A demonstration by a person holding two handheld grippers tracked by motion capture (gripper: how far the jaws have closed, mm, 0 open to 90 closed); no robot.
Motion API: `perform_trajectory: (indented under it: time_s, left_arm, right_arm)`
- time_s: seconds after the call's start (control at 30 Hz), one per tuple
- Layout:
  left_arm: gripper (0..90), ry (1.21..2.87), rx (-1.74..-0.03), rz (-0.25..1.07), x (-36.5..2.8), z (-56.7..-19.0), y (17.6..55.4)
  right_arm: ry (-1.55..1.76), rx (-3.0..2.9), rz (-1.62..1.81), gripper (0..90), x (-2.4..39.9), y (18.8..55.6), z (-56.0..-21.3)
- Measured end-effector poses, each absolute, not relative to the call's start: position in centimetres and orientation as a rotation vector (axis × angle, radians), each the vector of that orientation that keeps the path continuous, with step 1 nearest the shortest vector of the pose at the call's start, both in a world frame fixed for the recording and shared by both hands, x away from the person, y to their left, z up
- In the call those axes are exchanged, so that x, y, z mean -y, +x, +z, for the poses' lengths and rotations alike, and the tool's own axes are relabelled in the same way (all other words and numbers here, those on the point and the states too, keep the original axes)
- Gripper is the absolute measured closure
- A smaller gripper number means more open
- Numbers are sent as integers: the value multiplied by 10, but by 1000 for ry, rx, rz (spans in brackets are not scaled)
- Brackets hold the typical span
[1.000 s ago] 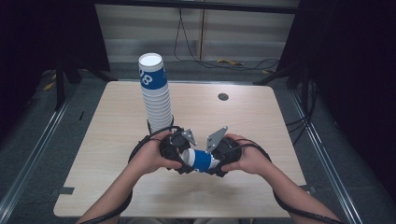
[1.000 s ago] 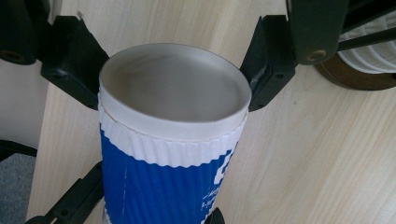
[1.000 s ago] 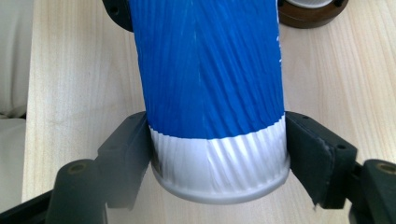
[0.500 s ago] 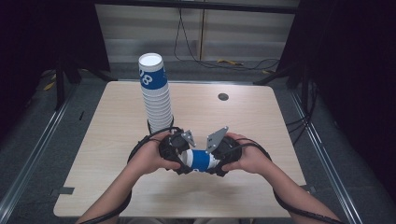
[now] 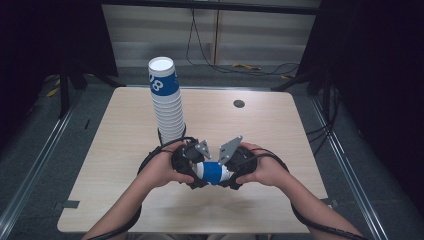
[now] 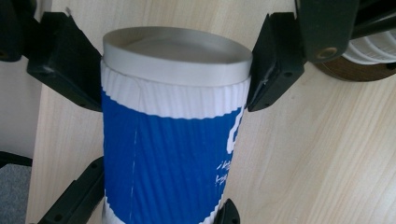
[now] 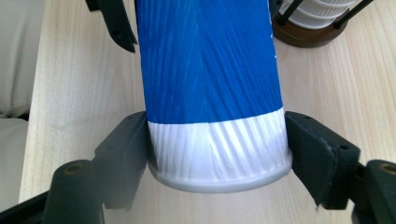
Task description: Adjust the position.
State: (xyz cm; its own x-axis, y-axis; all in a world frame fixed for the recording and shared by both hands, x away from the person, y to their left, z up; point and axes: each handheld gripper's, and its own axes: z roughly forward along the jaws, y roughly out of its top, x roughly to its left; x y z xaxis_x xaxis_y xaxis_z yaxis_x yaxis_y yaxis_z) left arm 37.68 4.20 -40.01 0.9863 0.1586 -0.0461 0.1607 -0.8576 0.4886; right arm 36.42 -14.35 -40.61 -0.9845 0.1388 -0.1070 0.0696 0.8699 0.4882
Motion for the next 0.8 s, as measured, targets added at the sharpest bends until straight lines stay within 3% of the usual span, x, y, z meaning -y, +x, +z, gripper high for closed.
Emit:
perform_trajectory:
  time_s: [0.1, 0.8]
  left_arm:
    - [282, 2603, -231, -17, -43, -403, 376]
    - [295, 2642, -228, -46, -47, -412, 377]
  right_arm:
    - [158, -2898, 751, 244, 144, 365, -406]
    - [75, -2883, 761, 235, 140, 363, -402]
